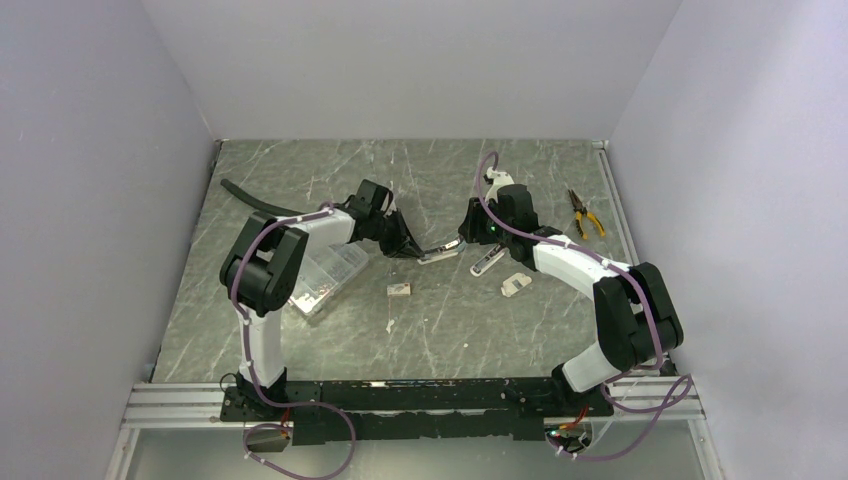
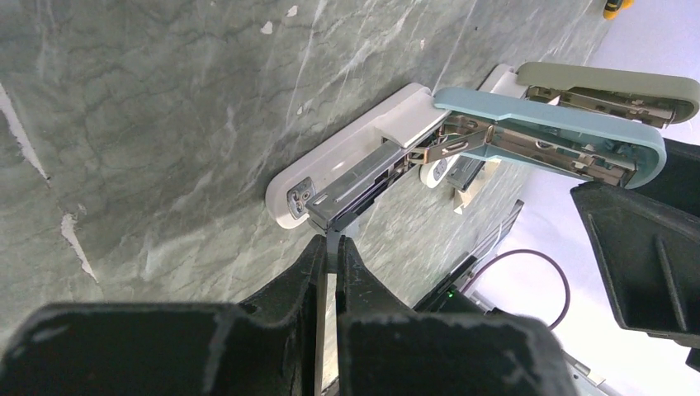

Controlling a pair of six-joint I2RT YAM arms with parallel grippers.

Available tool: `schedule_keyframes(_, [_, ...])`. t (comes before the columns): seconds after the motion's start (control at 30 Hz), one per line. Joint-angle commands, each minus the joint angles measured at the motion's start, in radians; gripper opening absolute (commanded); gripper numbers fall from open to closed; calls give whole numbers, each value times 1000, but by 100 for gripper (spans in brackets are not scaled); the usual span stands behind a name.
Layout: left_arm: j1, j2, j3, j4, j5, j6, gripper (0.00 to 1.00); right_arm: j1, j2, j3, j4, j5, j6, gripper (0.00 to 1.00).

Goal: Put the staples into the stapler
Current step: Install the staple into the stapler.

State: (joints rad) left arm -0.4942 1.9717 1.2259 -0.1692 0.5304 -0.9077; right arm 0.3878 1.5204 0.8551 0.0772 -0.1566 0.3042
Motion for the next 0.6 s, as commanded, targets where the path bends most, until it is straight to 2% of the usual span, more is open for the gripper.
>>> schedule_keyframes(0.0, [2,-33,1,17,-18,-16,4,0,-17,-3,44,-8,-9,46])
schedule_keyframes(0.57, [27,-77,12,71,38,-44,3,0,-16,-1,41,-12,-8,46])
